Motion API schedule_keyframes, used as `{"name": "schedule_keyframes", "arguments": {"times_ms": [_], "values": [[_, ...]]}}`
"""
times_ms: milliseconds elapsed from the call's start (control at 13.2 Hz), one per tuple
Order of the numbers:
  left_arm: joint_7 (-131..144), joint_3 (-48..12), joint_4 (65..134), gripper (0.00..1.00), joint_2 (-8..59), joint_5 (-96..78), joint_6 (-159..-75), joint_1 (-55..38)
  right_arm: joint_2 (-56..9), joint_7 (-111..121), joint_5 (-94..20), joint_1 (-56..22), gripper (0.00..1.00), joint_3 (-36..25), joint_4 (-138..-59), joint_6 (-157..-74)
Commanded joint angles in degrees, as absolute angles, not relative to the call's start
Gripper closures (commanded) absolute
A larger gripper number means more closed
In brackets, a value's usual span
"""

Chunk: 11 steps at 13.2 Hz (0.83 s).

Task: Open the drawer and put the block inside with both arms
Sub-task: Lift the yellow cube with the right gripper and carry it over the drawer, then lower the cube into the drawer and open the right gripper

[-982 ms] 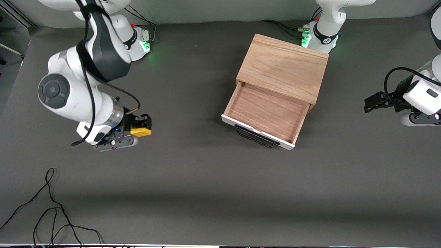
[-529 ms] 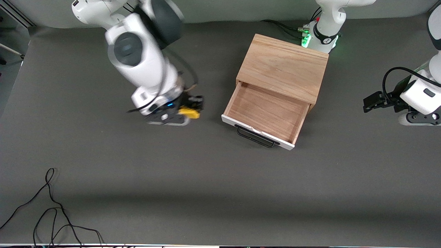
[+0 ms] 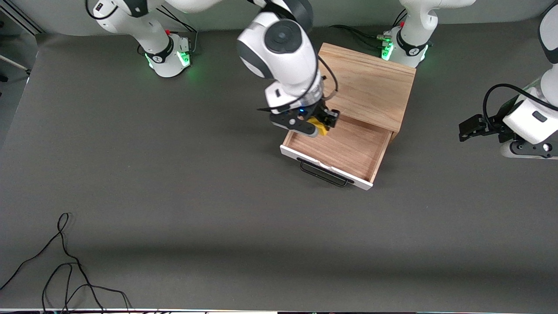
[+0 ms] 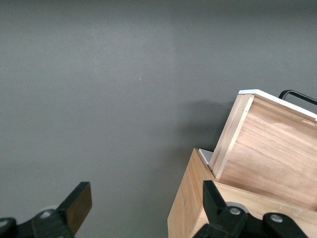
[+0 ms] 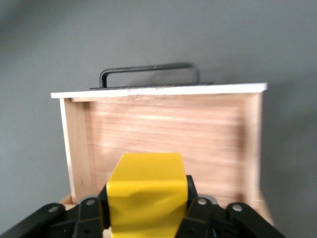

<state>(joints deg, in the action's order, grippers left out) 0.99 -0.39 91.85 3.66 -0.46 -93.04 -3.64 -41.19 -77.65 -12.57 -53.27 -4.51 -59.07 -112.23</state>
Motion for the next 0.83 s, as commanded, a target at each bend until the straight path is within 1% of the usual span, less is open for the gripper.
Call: {"name": "schedule_keyframes", "arguments": {"times_ms": [0,151,302,378,453,529,756], "values": [[-0.43,-0.09,93.34,0.00,1.93,0.44,-92.90,-4.22,-46.48,-81.12,-13.01,-54.14,0.84,-4.66,-55.37,-114.87],[-1.58,-0.09,93.34,0.00,1.93,0.44,-92.46,-4.13,-48.86,-80.95,-12.75,-54.23,0.84,-3.00,-55.37,-115.66],[-1.58,-0.09,93.34,0.00,1.85,0.53,-92.37,-4.13,-50.27,-80.42,-12.57,-54.23,0.82,-2.99,-55.37,-116.01],[-1.58,-0.09,93.25,0.00,1.76,0.53,-92.37,-4.13,-50.45,-80.33,-12.57,-54.14,0.76,-2.99,-55.46,-116.02],[-1.58,-0.09,93.16,0.00,1.76,0.53,-92.11,-4.13,-50.88,-79.98,-12.57,-54.14,0.65,-3.08,-55.46,-116.02],[-1.58,-0.09,93.16,0.00,1.76,0.44,-92.20,-4.13,-51.58,-79.89,-12.57,-54.14,0.62,-3.08,-55.55,-116.19],[-1.58,-0.18,93.25,0.00,2.11,0.44,-92.11,-4.31,-53.17,-79.72,-10.65,-54.75,0.58,-2.99,-55.72,-117.16]]}}
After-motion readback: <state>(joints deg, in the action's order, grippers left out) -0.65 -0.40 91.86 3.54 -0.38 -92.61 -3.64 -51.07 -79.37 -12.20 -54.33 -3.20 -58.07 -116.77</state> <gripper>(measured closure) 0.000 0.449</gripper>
